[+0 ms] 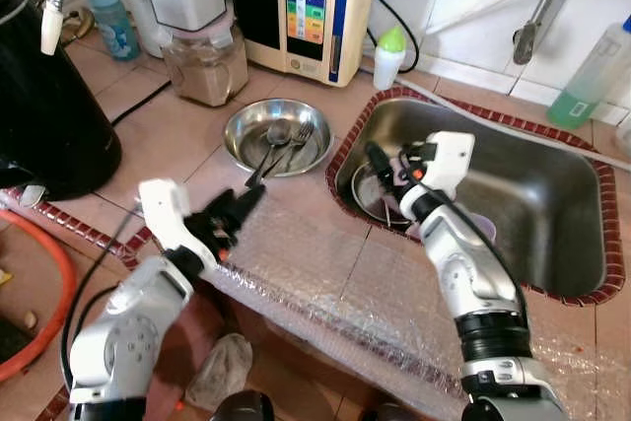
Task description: Kitchen organization
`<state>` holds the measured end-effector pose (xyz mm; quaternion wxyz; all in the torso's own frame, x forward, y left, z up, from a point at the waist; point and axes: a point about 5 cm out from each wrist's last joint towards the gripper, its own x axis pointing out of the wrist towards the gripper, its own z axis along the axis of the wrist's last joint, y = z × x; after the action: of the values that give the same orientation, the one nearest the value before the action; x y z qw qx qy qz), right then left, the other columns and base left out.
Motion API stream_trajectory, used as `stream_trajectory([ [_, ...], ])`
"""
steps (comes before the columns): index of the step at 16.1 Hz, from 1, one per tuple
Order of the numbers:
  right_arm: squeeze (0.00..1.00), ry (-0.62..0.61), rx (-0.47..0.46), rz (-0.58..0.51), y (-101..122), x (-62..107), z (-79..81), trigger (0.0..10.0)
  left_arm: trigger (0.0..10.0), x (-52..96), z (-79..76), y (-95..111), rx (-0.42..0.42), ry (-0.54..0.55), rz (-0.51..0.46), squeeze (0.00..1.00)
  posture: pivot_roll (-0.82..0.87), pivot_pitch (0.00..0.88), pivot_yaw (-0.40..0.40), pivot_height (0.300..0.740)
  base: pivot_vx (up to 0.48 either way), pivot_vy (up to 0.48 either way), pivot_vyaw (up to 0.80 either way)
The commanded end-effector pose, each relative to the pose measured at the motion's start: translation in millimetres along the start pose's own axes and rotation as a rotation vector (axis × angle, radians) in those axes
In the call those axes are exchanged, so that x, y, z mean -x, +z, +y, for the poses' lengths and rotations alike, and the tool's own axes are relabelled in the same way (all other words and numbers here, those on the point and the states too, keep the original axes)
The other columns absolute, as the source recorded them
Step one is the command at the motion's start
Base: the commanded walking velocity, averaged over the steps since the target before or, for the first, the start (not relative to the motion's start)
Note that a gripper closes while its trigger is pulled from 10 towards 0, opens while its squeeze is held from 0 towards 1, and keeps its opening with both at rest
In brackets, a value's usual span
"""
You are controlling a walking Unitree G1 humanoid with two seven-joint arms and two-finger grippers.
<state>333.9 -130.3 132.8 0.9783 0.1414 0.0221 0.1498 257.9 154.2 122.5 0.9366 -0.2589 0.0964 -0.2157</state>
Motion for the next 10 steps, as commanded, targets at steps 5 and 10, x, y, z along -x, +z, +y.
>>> stream_trajectory([
  [5, 0.00, 0.141, 0.000, 0.021, 0.9, -2.5, 16.8, 10.0, 10.0, -5.8, -0.1, 5.2, -0.013, 0.010, 0.001, 0.00, 0.02, 0.037, -0.009, 0.740, 0.000, 0.000, 0.00],
  [10, 0.00, 0.366, 0.028, 0.138, -8.4, 13.0, 28.4, 10.0, 10.0, -16.9, 14.4, 11.4, -0.046, 0.082, -0.015, 0.00, 0.00, 0.036, 0.003, 0.740, 0.000, 0.000, 0.00],
])
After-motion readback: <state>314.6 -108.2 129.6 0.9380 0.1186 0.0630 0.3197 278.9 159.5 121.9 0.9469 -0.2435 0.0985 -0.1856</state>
